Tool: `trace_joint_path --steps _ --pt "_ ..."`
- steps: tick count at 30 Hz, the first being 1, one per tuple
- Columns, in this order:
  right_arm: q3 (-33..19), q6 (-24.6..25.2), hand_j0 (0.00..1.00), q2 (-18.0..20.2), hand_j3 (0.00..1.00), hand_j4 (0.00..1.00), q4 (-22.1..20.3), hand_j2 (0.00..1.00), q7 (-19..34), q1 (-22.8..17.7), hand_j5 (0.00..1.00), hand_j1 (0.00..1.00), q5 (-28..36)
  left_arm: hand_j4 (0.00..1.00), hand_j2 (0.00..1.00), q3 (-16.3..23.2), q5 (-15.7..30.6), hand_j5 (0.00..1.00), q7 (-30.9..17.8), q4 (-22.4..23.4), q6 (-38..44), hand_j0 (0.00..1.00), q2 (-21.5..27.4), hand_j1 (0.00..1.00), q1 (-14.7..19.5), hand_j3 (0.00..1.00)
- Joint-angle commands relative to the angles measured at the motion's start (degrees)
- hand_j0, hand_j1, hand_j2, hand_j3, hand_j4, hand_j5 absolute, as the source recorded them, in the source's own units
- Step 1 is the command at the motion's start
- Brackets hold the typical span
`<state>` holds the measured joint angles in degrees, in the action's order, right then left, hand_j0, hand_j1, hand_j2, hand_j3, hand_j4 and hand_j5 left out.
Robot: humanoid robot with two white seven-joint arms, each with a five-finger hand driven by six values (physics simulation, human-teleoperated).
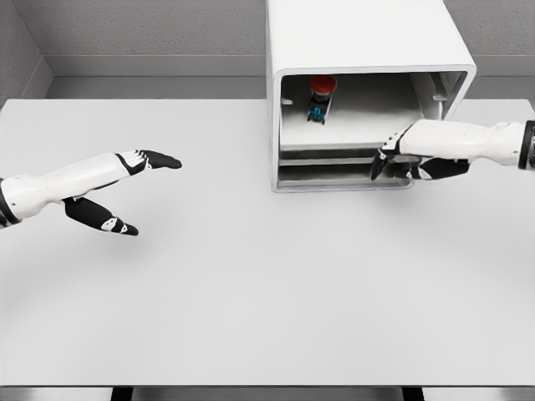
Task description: Slide open multi-storey tabletop storage cabinets and put open load switch and slide close multi-storey tabletop storage cabinets
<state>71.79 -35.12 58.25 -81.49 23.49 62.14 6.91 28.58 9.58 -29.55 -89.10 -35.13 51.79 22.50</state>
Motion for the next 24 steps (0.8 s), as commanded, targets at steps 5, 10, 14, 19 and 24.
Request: trace_joint_path --steps 5,10,14,19,24 --pt "-0.1 0.1 0.56 -2.8 0.56 0.56 3.6 0.56 0.0 1.1 0.56 0.56 0.8 1.0 1.0 0.0 0.4 1.0 0.0 0.0 0.1 1.0 0.1 1.0 0.0 1.0" --pt "0.2 0.1 0.56 3.4 0.56 0.56 -10.9 0.56 -0.1 1.1 0.56 0.56 0.8 1.0 1.0 0.1 0.4 1.0 0.0 0.0 0.1 1.0 0.1 1.0 0.0 1.0" --pt "2.5 0.1 0.67 14.5 0.67 0.67 -16.2 0.67 0.1 -1.2 0.67 0.67 0.0 1.0 1.0 0.1 0.4 1.0 0.0 -0.1 0.1 1.0 0.1 1.0 -0.1 1.0" --pt "3.4 0.1 1.0 25.1 1.0 1.0 -16.1 1.0 0.2 -4.7 1.0 1.0 -0.2 1.0 1.0 -1.3 -1.6 1.0 0.1 0.0 0.1 1.0 -0.2 1.0 -0.1 1.0" --pt "2.7 0.1 1.0 25.1 1.0 1.0 -16.0 1.0 1.1 -4.5 1.0 1.0 -0.2 1.0 1.0 -1.7 -1.6 1.0 0.1 -0.1 0.1 1.0 -0.3 1.0 -0.2 1.0"
